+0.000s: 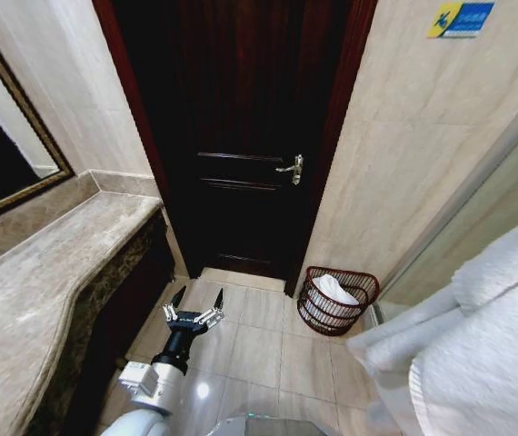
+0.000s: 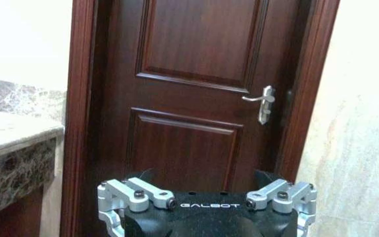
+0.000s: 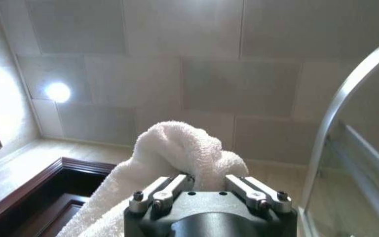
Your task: Discard the used towel into the hamper.
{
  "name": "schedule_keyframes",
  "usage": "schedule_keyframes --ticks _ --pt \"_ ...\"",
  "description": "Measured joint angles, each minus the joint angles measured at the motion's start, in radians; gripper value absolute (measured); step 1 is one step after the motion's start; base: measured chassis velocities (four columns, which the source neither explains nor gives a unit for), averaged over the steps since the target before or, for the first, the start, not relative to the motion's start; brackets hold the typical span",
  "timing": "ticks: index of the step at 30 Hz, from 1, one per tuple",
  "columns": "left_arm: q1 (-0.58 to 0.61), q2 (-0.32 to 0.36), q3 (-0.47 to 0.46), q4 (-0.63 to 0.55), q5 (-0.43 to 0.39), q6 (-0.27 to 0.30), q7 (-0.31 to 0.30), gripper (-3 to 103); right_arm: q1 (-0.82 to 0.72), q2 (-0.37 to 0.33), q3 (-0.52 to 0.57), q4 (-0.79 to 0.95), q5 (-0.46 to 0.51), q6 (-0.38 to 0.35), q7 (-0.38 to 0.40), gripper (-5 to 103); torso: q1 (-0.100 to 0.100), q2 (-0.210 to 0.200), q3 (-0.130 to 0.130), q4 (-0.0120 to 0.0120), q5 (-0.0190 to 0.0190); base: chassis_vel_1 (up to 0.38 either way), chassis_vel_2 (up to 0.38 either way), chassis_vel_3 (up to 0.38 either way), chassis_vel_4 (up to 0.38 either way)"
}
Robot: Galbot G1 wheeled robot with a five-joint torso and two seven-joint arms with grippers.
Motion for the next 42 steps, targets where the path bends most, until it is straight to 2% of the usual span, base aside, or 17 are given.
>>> schedule_keyframes --ticks 17,42 --pt "0.0 0.0 0.0 0.0 0.0 0.0 0.0 100 -0.001 -0.005 0.005 0.002 0.009 0.018 0.015 13 0.0 0.0 0.0 -0.0002 0.0 -0.044 0.046 0.037 -0.041" --pt "0.0 0.0 0.0 0.0 0.0 0.0 0.0 100 0.002 -0.005 0.005 0.002 0.017 0.018 -0.017 13 0.0 0.0 0.0 0.0 0.0 -0.032 0.032 0.031 -0.026"
